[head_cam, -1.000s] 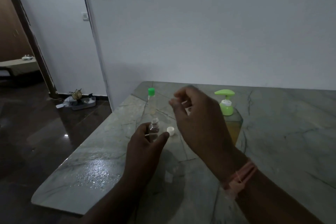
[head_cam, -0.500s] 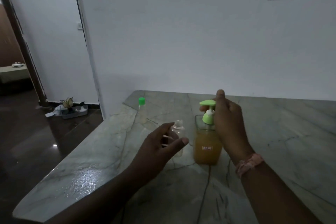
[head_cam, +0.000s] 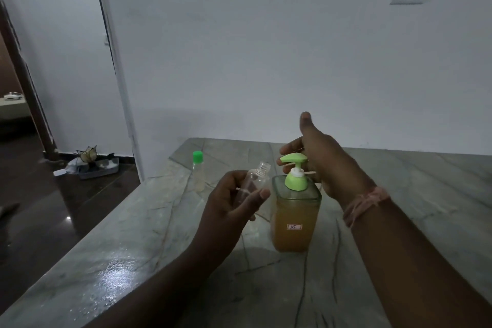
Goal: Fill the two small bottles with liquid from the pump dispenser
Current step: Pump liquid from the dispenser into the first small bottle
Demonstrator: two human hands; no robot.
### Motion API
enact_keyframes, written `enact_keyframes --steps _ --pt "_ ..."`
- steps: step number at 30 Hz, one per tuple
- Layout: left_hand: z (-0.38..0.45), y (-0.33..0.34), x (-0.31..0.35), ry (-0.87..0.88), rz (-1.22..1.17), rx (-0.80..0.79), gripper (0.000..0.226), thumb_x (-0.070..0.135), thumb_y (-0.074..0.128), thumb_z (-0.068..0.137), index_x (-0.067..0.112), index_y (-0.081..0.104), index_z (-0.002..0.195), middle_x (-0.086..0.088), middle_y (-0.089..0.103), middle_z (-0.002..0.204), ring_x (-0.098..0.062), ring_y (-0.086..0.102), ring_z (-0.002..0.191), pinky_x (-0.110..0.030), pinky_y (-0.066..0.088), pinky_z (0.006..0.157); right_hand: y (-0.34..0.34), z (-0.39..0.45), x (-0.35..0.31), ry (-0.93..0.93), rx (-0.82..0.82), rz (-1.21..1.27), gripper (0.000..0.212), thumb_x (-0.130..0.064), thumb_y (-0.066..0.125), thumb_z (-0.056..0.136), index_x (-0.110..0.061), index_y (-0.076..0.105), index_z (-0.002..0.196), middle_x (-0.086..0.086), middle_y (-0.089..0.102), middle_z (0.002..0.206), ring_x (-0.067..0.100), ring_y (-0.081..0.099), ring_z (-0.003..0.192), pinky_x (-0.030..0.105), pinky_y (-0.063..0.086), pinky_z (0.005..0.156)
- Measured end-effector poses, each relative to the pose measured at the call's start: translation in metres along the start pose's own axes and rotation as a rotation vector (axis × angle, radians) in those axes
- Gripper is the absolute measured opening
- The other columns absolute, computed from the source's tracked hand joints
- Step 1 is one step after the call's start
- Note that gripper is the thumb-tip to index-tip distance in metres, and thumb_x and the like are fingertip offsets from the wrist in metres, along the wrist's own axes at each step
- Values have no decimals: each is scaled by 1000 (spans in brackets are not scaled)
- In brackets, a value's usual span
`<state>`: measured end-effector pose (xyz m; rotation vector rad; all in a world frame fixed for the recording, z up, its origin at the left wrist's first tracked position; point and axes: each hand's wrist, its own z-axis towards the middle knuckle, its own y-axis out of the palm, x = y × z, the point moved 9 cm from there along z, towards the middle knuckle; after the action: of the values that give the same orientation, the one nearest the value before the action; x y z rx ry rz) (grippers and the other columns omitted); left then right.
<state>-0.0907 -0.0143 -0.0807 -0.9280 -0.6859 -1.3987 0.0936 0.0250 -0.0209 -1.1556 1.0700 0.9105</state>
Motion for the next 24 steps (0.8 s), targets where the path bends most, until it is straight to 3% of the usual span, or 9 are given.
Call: enact_keyframes --steps 3,7,10,13,18,22,24 --pt "-1 -2 7 75 30 33 33 52 70 86 30 63 109 10 69 87 -13 66 72 -23 55 59 20 8 2 147 -145 25 90 -75 22 94 -3 75 84 14 77 78 31 73 80 49 54 95" --pt "1 0 11 121 66 68 36 61 58 86 35 61 110 16 67 86 -9 65 73 -21 52 60 28 17 4 161 -176 -48 88 -68 23 98 -2 78 82 17 75 77 27 68 70 44 53 91" --pt "2 4 10 125 72 59 36 61 56 88 36 60 113 12 67 87 -10 64 73 -20 49 60 30 15 1 154 -205 -111 74 -57 28 104 1 74 98 20 73 86 22 65 63 35 52 76" --pt "2 6 10 121 39 51 40 58 55 89 31 59 119 12 66 90 -9 64 76 -19 49 62 32 13 1 157 -224 -173 65 -51 32 105 3 68 111 18 71 81 20 63 59 28 49 63" --pt "0 11 16 114 2 16 36 45 61 91 26 57 121 18 67 100 -2 66 84 -15 51 65 32 16 4 154 -233 -236 60 -48 36 105 2 69 111 23 73 99 27 63 76 38 51 82" --pt "0 7 15 97 -4 31 35 46 63 89 27 56 118 16 66 99 -5 65 82 -16 50 63 32 18 2 131 -201 -263 57 -48 36 105 -4 68 87 14 69 83 25 60 69 37 47 79" --pt "1 6 14 94 13 32 36 51 62 88 29 55 116 15 65 98 -8 64 80 -19 51 63 31 19 0 123 -188 -287 56 -47 35 106 -6 66 83 18 69 93 27 61 78 39 48 85"
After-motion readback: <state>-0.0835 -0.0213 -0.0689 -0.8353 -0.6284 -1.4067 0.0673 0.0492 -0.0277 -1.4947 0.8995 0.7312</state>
